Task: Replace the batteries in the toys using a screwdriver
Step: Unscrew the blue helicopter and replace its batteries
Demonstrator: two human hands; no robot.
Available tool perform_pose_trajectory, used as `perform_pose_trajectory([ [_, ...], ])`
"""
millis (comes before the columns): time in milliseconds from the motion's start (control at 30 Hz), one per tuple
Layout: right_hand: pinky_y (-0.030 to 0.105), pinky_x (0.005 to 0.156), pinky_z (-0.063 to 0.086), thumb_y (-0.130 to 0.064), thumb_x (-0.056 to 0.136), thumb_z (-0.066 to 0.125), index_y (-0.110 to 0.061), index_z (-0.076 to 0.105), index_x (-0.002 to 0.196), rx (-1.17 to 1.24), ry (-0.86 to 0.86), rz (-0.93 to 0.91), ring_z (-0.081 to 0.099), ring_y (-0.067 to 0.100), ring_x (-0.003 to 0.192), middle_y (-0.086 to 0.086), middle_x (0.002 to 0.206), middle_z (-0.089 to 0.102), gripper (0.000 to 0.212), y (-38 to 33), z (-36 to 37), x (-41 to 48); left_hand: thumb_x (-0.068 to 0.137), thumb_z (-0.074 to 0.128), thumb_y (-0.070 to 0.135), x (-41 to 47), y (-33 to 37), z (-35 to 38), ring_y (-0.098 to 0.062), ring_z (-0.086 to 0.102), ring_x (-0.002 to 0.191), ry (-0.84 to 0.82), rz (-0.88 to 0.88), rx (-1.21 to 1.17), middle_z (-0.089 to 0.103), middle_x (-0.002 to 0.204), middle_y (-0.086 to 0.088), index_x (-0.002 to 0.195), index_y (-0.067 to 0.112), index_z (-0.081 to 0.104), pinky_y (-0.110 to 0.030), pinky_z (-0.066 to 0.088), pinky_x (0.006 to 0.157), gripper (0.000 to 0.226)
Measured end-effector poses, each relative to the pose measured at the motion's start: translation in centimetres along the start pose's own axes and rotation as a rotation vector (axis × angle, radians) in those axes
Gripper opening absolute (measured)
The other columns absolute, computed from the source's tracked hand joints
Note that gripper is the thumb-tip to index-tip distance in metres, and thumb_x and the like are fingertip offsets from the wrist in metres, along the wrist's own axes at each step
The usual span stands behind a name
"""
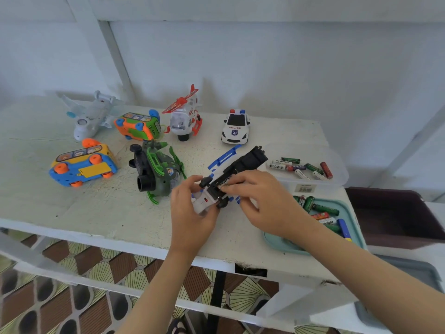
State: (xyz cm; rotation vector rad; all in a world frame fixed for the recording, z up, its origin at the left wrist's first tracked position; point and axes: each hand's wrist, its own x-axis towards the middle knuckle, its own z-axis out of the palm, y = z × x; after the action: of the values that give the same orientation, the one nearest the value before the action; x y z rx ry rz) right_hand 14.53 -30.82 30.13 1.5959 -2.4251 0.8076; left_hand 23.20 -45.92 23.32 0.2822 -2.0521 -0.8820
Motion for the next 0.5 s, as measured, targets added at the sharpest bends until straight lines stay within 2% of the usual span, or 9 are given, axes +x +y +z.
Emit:
perform_pose_trajectory([
  [67,0.017,0.079,0.044,-0.013,0.083,0.039,-0.018,0.073,0.103,0.113,0.067,0.057,0.056,0.007,0.091,-0.005,0.098,0.066,0.039,0.3,-0.9,-1.1,0.072,0.079,0.017,0.0,-0.1,0.0,-0.009,0.046,0.091,-0.009,-0.009,0.010,0.045,0.098,0.021,0.121,0.020,0.048,-0.005,0.034,0.083,0.058],
  [133,0.020,0.072,0.045,-0.013,0.086,0.042,-0.020,0.072,0.096,0.099,0.088,0.145,0.054,0.004,0.079,-0.010,0.086,0.063,0.033,0.8,-2.1,-2.0,0.070,0.084,0.008,-0.1,-0.1,0.0,-0.008,0.045,0.091,-0.025,-0.016,0.017,0.047,0.095,0.015,0.121,0.021,0.047,-0.004,0.033,0.084,0.064],
  [200,0.026,0.068,0.043,-0.013,0.090,0.045,-0.023,0.069,0.093,-0.003,-0.047,0.305,0.051,0.003,0.072,-0.013,0.079,0.056,0.026,1.4,-3.4,-2.6,0.068,0.085,0.002,-0.1,-0.1,0.0,-0.006,0.043,0.090,-0.028,-0.030,0.027,0.049,0.093,0.005,0.120,0.019,0.047,-0.003,0.033,0.084,0.067],
  [267,0.029,0.072,0.043,-0.016,0.090,0.047,-0.024,0.067,0.096,-0.142,-0.231,0.410,0.051,0.007,0.078,-0.013,0.083,0.054,0.023,2.1,-4.4,-3.3,0.068,0.085,0.000,-0.1,0.0,0.0,-0.005,0.043,0.090,-0.019,-0.034,0.033,0.050,0.095,0.000,0.120,0.014,0.050,-0.002,0.032,0.085,0.065],
  [367,0.033,0.079,0.048,-0.024,0.089,0.050,-0.026,0.061,0.090,-0.245,-0.379,0.467,0.054,0.014,0.088,-0.008,0.092,0.059,0.012,2.2,-5.0,-4.4,0.067,0.085,-0.002,-0.1,-0.1,0.0,-0.007,0.046,0.091,-0.014,-0.022,0.036,0.051,0.096,-0.001,0.120,0.009,0.051,-0.003,0.033,0.085,0.063],
  [467,0.027,0.069,0.046,-0.032,0.088,0.055,-0.031,0.055,0.083,-0.204,-0.462,0.485,0.052,0.011,0.085,-0.013,0.089,0.057,0.005,1.8,-5.4,-5.0,0.068,0.084,-0.002,-0.1,-0.1,0.1,-0.011,0.048,0.092,-0.021,-0.015,0.049,0.050,0.095,0.001,0.121,0.006,0.052,-0.004,0.033,0.085,0.062],
  [500,0.025,0.065,0.042,-0.034,0.086,0.059,-0.032,0.053,0.080,-0.198,-0.486,0.486,0.050,0.010,0.083,-0.014,0.084,0.054,0.009,1.7,-5.4,-5.2,0.069,0.083,-0.001,-0.1,-0.1,0.1,-0.012,0.048,0.092,-0.022,-0.012,0.051,0.049,0.095,0.002,0.121,0.005,0.052,-0.004,0.033,0.085,0.060],
])
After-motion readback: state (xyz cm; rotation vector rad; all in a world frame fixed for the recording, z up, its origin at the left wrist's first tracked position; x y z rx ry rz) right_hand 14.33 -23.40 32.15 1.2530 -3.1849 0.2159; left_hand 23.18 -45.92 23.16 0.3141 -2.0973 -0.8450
